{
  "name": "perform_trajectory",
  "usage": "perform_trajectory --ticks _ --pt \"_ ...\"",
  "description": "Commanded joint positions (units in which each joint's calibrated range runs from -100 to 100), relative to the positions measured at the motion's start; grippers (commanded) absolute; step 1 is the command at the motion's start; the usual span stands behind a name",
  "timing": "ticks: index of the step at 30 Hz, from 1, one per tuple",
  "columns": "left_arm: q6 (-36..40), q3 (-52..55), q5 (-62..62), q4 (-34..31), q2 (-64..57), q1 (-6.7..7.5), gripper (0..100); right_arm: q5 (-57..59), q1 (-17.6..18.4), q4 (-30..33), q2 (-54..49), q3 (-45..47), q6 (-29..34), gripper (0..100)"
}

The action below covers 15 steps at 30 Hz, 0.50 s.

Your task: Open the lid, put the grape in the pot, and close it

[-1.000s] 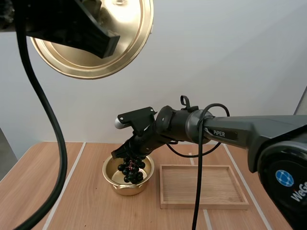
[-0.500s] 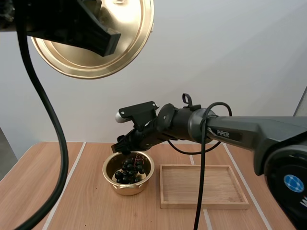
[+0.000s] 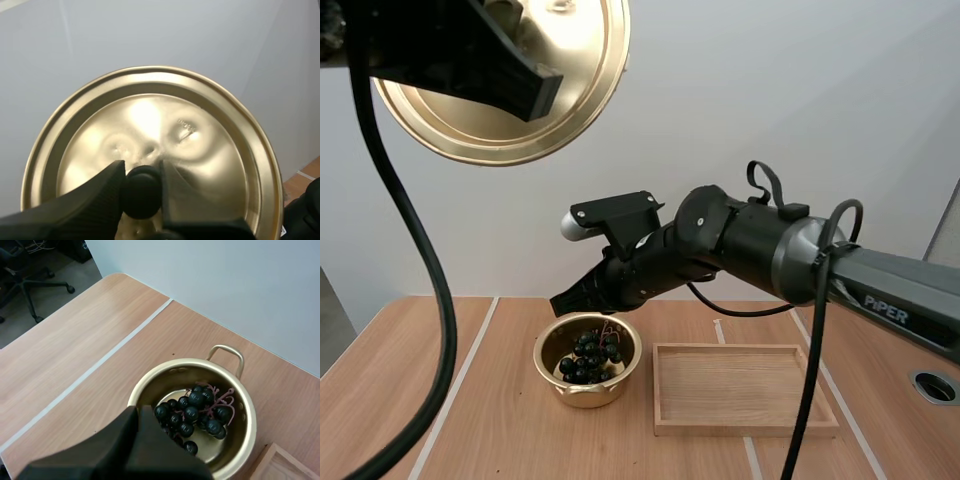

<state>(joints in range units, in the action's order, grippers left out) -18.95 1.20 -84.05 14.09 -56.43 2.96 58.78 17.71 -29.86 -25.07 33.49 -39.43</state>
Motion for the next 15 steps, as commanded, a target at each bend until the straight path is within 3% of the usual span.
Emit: perform_trajectory --ticks 1,4,10,15 --pt "0.6 -0.4 1.3 -0.2 -0.1 0.02 0 4.8 -1.2 6.7 -3.8 0.4 4.7 0" --pt "0.6 -0.4 1.5 -0.2 -0.1 0.02 0 7.8 -2.8 12.8 -7.7 3.3 8.3 0" --pt "0.1 -0.4 0.6 -2.2 2.0 0.02 0 10.7 -6.8 13.0 -17.4 10.8 8.2 0" --pt "-1.3 -0.4 -7.8 -6.0 7.9 0.02 0 18.4 -7.4 13.0 -26.6 13.6 8.2 0"
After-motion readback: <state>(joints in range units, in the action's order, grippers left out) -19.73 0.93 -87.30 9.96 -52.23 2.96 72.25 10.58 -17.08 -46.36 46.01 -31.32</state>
